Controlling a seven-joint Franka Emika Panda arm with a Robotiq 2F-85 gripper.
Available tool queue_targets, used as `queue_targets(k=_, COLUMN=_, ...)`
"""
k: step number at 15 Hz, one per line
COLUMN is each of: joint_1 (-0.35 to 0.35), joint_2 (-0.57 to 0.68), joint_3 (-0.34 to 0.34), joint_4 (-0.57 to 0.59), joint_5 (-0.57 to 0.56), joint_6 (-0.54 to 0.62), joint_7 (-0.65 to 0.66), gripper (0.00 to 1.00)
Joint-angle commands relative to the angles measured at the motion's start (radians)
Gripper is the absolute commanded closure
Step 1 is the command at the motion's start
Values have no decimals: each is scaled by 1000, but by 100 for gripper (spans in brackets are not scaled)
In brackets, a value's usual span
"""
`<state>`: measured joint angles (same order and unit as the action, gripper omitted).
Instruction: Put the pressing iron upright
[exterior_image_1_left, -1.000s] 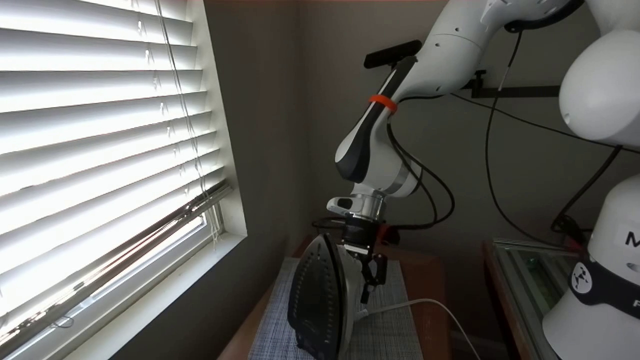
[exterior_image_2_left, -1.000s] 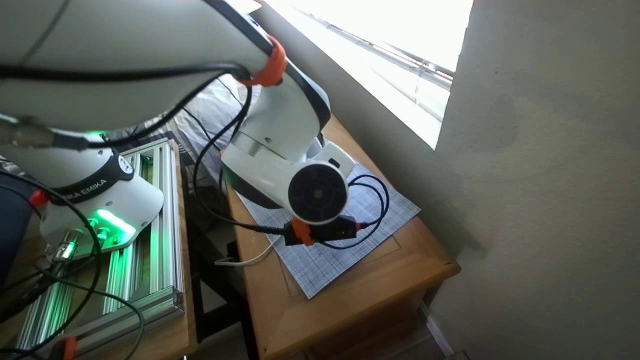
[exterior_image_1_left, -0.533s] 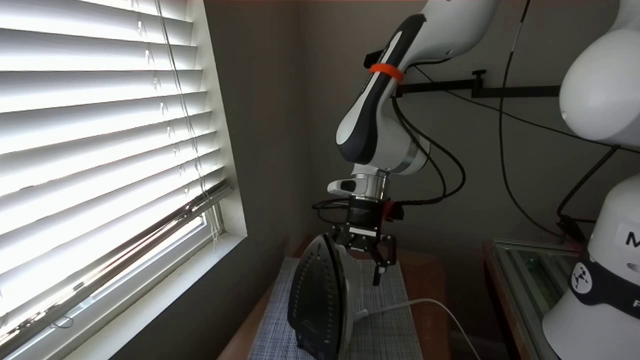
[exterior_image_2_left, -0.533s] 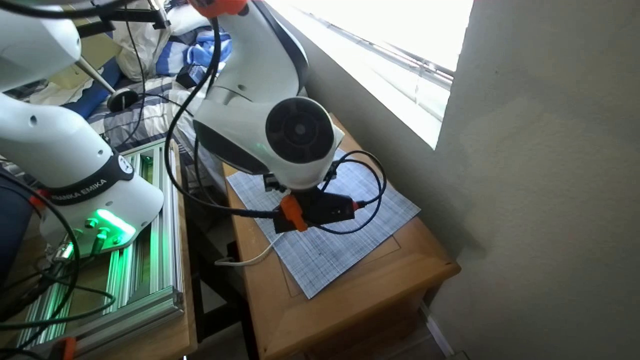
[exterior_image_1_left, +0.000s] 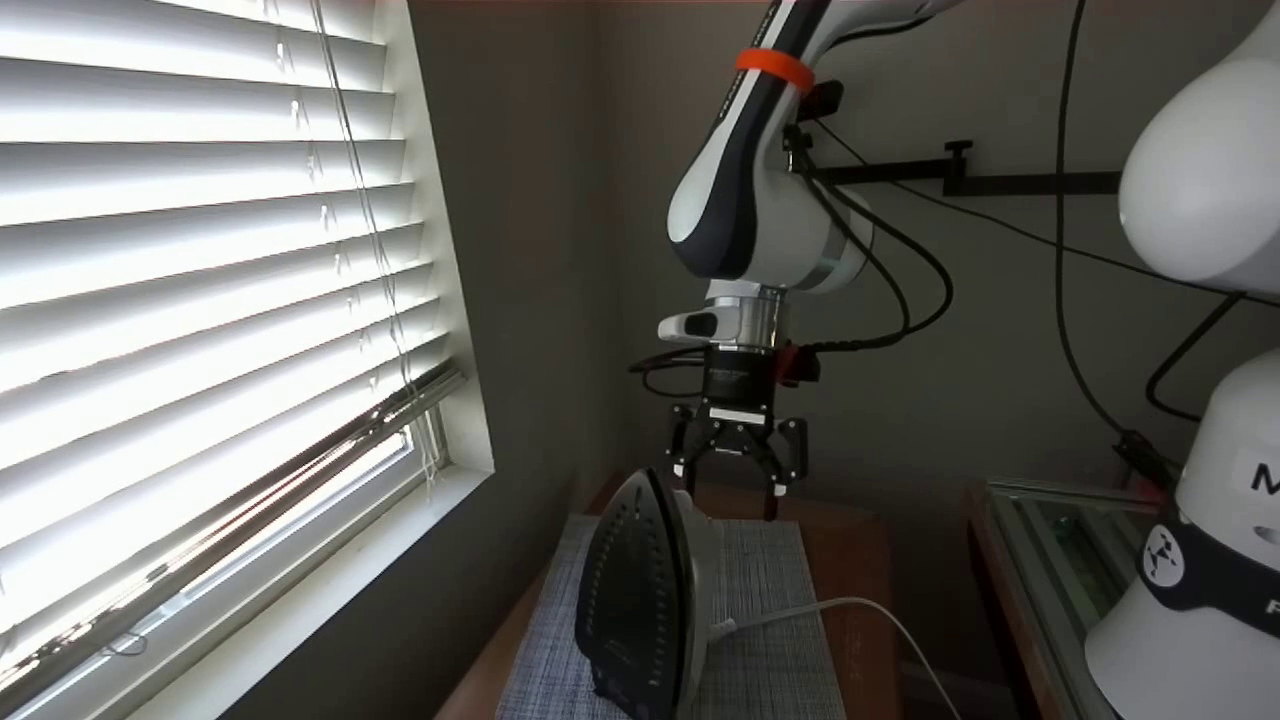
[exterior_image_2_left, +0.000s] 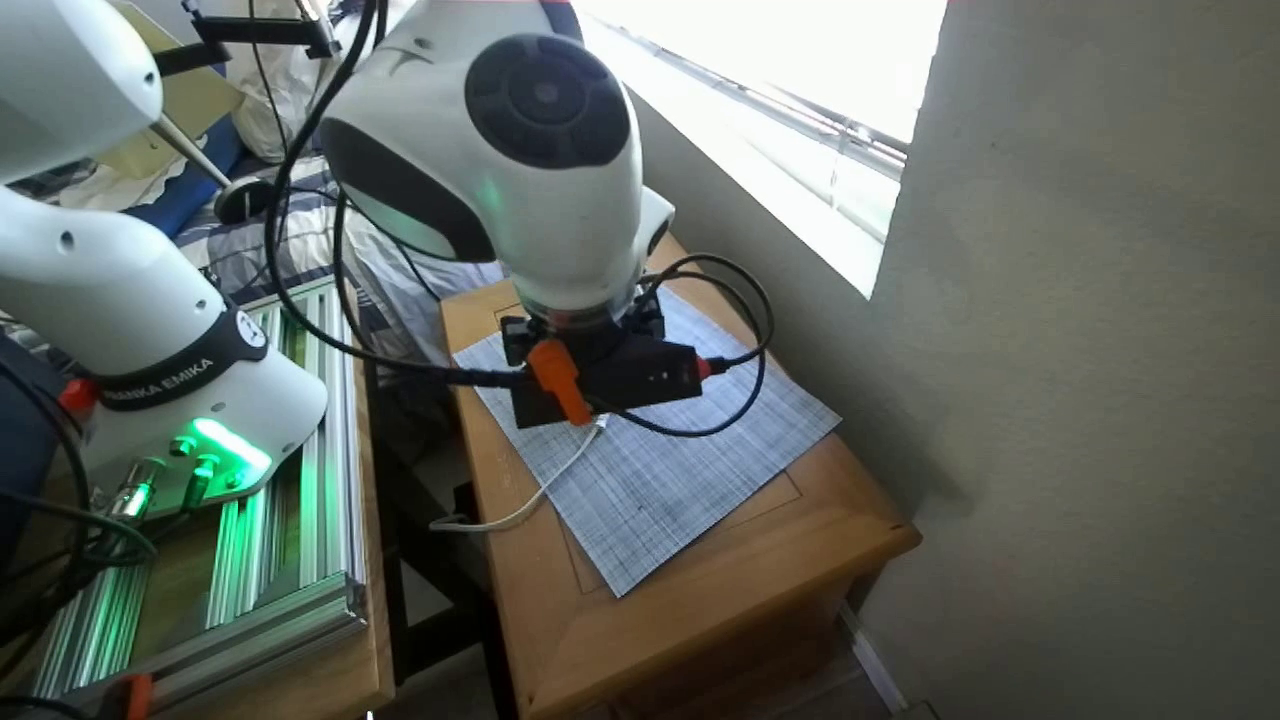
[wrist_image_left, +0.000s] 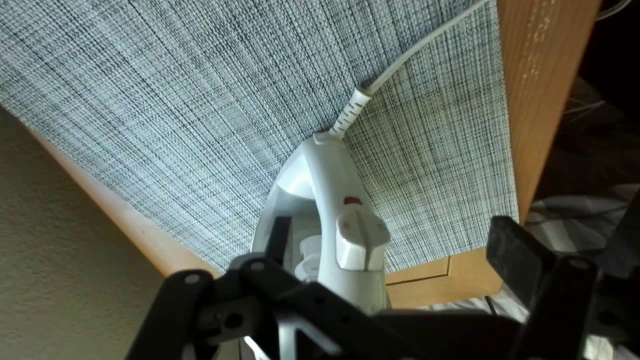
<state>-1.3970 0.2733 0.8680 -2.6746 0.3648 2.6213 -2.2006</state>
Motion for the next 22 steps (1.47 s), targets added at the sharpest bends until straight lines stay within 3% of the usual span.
queue_targets(k=1, joint_1=68, joint_2=-229, joint_3=8, joint_4=-25, joint_5=218, joint_6=-155, joint_7=-31, gripper=0)
queue_targets(k=2, joint_1=-12, joint_2=-265, joint_3=95, joint_4=-31, joint_5=229, joint_6=-191, joint_7=9, gripper=0)
queue_targets(k=5, joint_1=20, joint_2=-418, joint_3=109, joint_4=-24, joint_5=346, joint_6=-324, joint_7=46, gripper=0)
queue_targets(k=6, joint_1=215, joint_2=-462, joint_3=-80, joint_4=-18, joint_5=369, joint_6=-368, joint_7=67, gripper=0)
queue_targets(k=7, joint_1=252, joint_2=-502, joint_3=-116, joint_4=-19, joint_5=373, joint_6=-405, joint_7=111, gripper=0)
queue_targets(k=9, joint_1=398, joint_2=-584, joint_3=-266, joint_4=-32, joint_5=359, joint_6=-464, joint_7=200, gripper=0)
queue_targets(k=10, joint_1=293, joint_2=-656, joint_3=-162, joint_4=-34, joint_5=378, joint_6=-516, joint_7=235, gripper=0)
queue_targets(k=11, joint_1=509, joint_2=-653, joint_3=-381, joint_4=-34, joint_5=319, joint_6=-520, joint_7=316, gripper=0)
queue_targets(k=12, joint_1=545, joint_2=-676, joint_3=-420, joint_4=-33, joint_5=301, joint_6=-539, joint_7=369, gripper=0)
queue_targets(k=16, joint_1=850, joint_2=-740, joint_3=-672, joint_4=-49, joint_5=201, joint_6=-553, joint_7=634, gripper=0)
queue_targets(k=19, joint_1=1034, joint_2=-761, joint_3=-804, joint_4=-56, joint_5=112, joint_6=-551, joint_7=818, gripper=0)
queue_targets(k=22, joint_1=1145, joint_2=-765, joint_3=-872, joint_4=-59, joint_5=51, joint_6=-540, joint_7=977, gripper=0)
